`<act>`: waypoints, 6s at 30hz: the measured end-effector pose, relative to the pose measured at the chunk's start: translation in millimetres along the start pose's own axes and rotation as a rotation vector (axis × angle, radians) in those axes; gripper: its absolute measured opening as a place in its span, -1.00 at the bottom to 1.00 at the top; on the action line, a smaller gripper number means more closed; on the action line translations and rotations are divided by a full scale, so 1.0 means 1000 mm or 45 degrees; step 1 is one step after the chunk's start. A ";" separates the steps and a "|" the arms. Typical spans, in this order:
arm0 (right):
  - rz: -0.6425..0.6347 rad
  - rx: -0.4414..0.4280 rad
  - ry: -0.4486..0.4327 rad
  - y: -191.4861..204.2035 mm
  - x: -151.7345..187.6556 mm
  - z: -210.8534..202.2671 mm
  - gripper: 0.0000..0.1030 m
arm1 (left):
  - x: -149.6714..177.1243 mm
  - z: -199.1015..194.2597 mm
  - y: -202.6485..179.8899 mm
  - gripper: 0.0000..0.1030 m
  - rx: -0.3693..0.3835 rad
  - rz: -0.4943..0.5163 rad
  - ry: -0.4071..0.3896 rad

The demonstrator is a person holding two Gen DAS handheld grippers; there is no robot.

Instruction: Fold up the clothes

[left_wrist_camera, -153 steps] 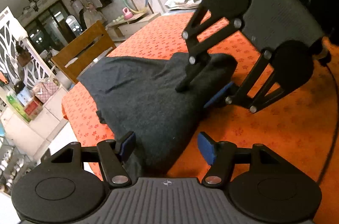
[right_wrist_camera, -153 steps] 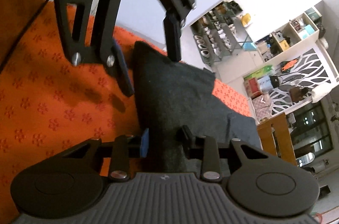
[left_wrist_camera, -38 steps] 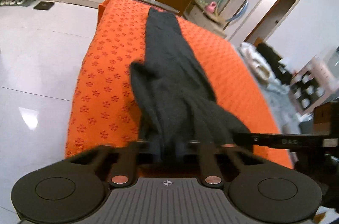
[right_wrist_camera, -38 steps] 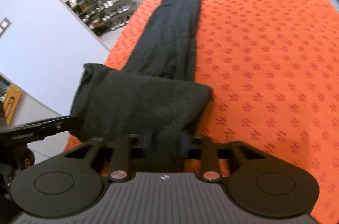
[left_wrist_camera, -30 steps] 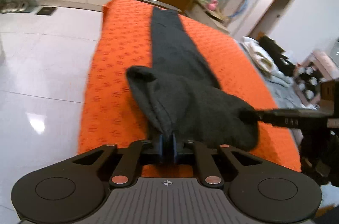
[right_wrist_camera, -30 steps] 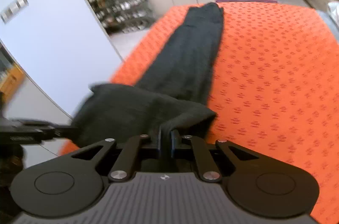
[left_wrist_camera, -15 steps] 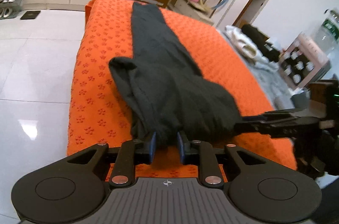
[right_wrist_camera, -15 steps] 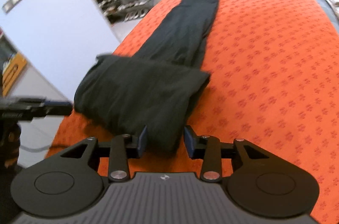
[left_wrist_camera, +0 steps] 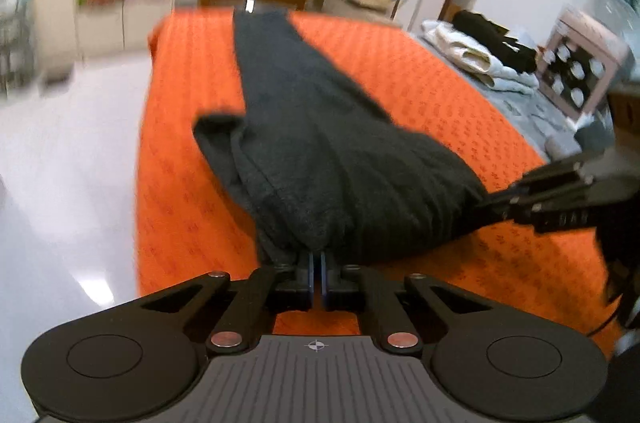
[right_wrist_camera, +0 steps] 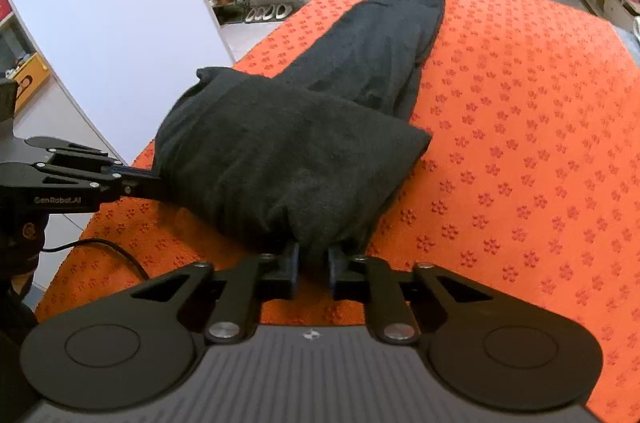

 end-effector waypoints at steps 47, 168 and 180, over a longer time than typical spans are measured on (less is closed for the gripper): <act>-0.014 0.076 -0.020 -0.017 -0.056 0.053 0.23 | -0.064 0.036 0.070 -0.16 -0.186 -0.224 -0.084; 0.416 -0.151 -0.001 -0.067 -0.074 0.033 -0.79 | -0.067 0.004 0.042 -0.85 0.254 -0.445 -0.076; 0.166 0.086 -0.049 -0.054 -0.088 0.033 -0.42 | -0.052 -0.012 0.043 -0.80 0.041 -0.444 -0.160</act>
Point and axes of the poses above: each gripper's, at about its wrist camera, not at the fingertips, and z roughly the way its jaws point, y to its left, x to its underside, the point moved 1 cm from there along z, roughly the way its jaws point, and after that the axes turned 15 degrees about x, right-handed, at the moved point
